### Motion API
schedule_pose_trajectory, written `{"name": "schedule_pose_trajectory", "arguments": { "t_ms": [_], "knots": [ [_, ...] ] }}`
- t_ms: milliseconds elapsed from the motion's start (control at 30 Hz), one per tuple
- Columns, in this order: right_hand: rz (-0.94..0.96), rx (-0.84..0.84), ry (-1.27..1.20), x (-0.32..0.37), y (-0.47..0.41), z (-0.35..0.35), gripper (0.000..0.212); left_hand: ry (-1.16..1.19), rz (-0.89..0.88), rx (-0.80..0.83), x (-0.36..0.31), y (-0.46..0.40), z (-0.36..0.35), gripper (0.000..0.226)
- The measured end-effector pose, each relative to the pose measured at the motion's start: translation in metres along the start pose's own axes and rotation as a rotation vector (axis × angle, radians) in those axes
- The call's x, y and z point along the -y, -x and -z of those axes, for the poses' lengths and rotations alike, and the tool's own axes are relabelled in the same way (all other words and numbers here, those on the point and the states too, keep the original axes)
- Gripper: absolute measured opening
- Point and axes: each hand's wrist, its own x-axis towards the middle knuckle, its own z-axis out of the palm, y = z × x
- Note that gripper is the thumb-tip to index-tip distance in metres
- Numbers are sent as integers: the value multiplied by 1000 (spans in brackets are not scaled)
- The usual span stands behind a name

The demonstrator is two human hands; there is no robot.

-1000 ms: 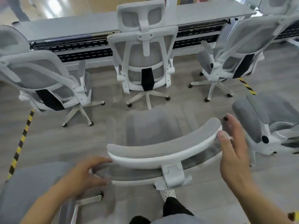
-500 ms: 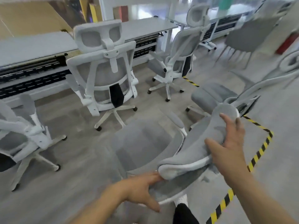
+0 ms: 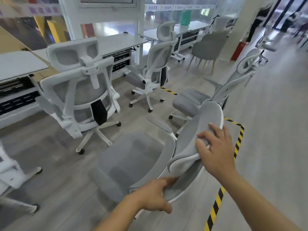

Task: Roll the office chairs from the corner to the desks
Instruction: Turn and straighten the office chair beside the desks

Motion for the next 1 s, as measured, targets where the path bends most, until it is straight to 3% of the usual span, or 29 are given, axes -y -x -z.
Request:
{"name": "schedule_pose_trajectory", "arguments": {
  "t_ms": [67,233,467,667,1000],
  "knots": [
    [56,62,-104,-9,-3,3,35,38,30,-9,-3,-2,2,100],
    [117,254,-164,-18,-10,16,58,31,53,-53,-5,-3,7,98],
    [102,238,-14,-25,-32,10,75,39,115,-16,-7,-16,22,96],
    [79,228,-33,-22,-44,7,84,108,163,3,-9,-28,33,92],
    [42,219,-58,-40,-69,10,76,160,111,-8,-11,-63,32,92]
  ]
}}
